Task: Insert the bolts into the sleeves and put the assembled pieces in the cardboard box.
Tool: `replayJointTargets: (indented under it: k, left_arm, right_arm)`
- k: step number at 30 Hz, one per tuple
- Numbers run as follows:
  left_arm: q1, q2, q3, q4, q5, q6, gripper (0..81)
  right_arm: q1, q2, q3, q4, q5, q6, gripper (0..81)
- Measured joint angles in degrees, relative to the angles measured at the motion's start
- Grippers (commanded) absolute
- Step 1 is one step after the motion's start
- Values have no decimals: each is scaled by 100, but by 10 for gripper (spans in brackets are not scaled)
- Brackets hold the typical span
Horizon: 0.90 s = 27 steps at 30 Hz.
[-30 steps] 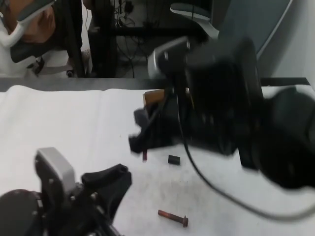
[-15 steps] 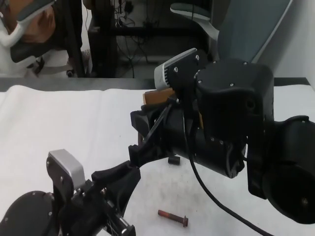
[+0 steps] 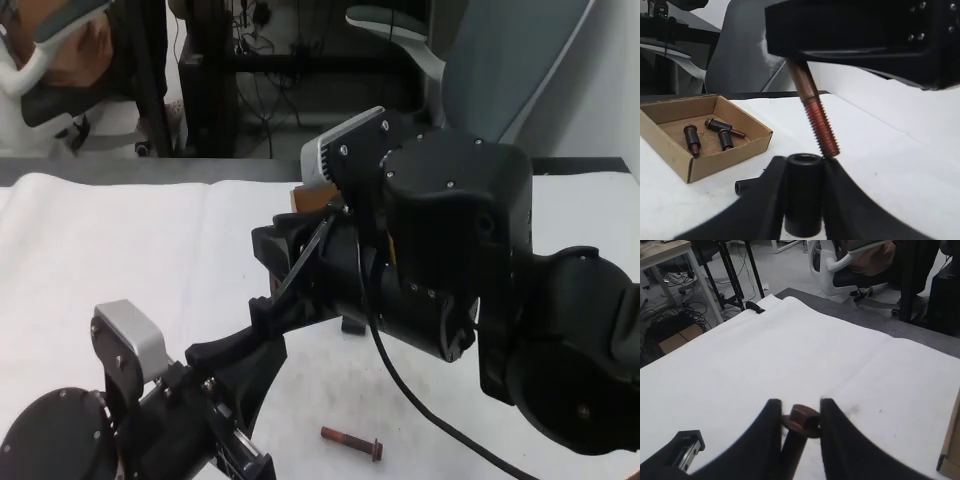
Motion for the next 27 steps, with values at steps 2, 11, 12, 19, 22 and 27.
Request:
replayJointTargets:
  k: [2,11,12,19,22,27]
  left_arm:
    - [0,0,0,0,6,0,17]
    - [0,0,0,-12,107,-99,17]
    - [0,0,0,-30,114,-128,17]
    - [0,0,0,-76,170,-198,17]
    - [0,0,0,-105,184,-210,17]
    - [0,0,0,-177,184,-210,17]
  right_arm:
    - [0,0,0,0,-16,0,6]
    - [0,13,0,-147,-26,-263,6]
    - [0,13,0,-179,-26,-263,6]
    - [0,13,6,-284,-26,-374,6]
    - [0,13,6,-284,-26,-372,6]
    - [22,13,6,-208,-26,-377,6]
